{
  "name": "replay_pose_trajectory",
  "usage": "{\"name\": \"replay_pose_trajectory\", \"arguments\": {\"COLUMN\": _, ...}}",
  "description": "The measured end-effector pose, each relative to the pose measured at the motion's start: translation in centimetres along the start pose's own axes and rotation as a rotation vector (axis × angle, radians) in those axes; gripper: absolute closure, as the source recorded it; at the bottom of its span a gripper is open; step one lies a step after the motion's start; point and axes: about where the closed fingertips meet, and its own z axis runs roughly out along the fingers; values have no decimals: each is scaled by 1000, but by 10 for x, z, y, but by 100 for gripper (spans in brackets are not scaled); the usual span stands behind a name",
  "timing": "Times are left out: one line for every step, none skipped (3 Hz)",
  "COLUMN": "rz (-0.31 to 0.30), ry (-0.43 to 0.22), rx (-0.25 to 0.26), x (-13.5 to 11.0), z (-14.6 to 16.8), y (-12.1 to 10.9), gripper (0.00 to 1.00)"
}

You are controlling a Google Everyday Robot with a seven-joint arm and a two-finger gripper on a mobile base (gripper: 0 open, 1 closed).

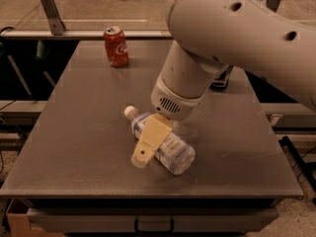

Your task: Pick blue plastic bottle

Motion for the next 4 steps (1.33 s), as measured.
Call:
{"name": "replay_pose_trajectory", "arguments": {"rz": 31, "ry": -6, "rx": -37, "x": 4, "z": 27, "y": -5, "gripper": 17}}
{"name": "replay_pose_trajectory", "arguments": {"rz": 48, "ry": -32, "rx": -46, "x": 2, "z": 31, "y": -11, "gripper": 41}}
{"name": "replay_pose_trajectory", "arguments": {"rz": 59, "ry": -85, "rx": -49, "x": -4, "z": 14, "y": -20, "gripper": 64}}
{"name": "replay_pose_trajectory", "arguments": {"rz": 13, "ry": -177, "rx": -93, "x": -23, "z": -24, "y": -26, "gripper": 88}}
